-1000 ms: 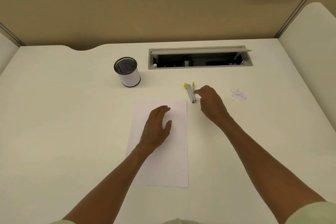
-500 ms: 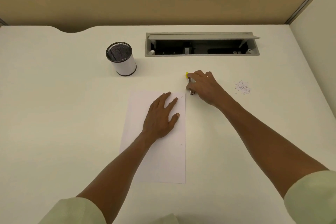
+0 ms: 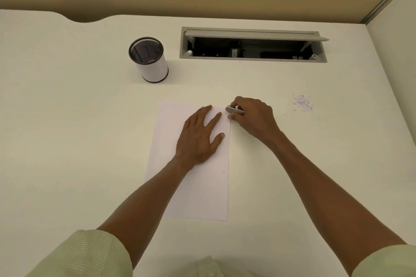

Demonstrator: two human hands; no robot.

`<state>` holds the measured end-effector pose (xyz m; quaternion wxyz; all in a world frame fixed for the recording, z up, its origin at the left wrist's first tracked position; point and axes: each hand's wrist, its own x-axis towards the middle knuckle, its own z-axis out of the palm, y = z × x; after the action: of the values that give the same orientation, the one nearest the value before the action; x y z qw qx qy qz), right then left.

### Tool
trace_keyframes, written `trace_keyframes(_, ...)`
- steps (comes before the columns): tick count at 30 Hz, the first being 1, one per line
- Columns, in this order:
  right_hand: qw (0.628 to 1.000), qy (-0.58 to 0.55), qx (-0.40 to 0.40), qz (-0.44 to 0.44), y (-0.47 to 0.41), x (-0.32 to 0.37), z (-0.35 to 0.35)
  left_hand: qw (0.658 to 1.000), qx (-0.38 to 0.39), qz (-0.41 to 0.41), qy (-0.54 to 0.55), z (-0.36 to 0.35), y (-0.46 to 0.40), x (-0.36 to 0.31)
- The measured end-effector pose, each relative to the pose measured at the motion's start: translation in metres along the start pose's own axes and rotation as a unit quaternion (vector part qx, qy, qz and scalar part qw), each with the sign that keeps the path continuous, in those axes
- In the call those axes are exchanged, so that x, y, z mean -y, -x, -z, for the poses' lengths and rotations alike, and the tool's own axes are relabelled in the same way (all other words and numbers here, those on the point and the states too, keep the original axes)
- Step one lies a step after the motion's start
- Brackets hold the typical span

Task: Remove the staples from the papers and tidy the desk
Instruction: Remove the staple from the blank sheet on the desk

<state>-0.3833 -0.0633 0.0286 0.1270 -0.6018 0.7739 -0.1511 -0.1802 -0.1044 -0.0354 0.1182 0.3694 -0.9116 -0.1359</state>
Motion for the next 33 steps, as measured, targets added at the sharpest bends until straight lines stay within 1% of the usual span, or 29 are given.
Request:
trace_keyframes(2, 1.0, -0.011, -0.002, -0.022, 0.006, 0.0, -0.008, 1.0, -0.002, 0.001, -0.005, -0.001, -0.001, 0.0)
trace_keyframes(7, 0.998, -0.034, -0.027, -0.039, 0.008, -0.001, -0.013, 1.0, -0.004, 0.006, -0.009, -0.001, -0.001, -0.001)
trace_keyframes(11, 0.998, -0.054, -0.027, -0.032, 0.006, -0.001, -0.01, 1.0, -0.008, 0.008, -0.01, -0.001, -0.001, -0.001)
trace_keyframes(14, 0.998, -0.046, -0.038, -0.012, 0.008, 0.001, -0.011, 1.0, -0.006, 0.007, -0.009, 0.0, -0.002, -0.001)
trace_keyframes(17, 0.996, -0.07, -0.049, -0.024, 0.009, -0.001, -0.013, 1.0, -0.007, 0.009, -0.011, 0.0, -0.002, -0.002)
trace_keyframes(23, 0.993, -0.108, -0.031, -0.028, 0.006, -0.006, -0.014, 1.0, -0.005, 0.01, -0.012, 0.001, -0.002, -0.002)
trace_keyframes(28, 0.995, -0.092, -0.034, -0.029, 0.003, -0.007, -0.017, 1.0, -0.003, 0.01, -0.015, 0.0, -0.002, -0.002)
trace_keyframes(33, 0.995, -0.098, -0.027, -0.021, 0.0, -0.008, -0.018, 1.0, 0.0, 0.009, -0.013, 0.001, -0.002, -0.002)
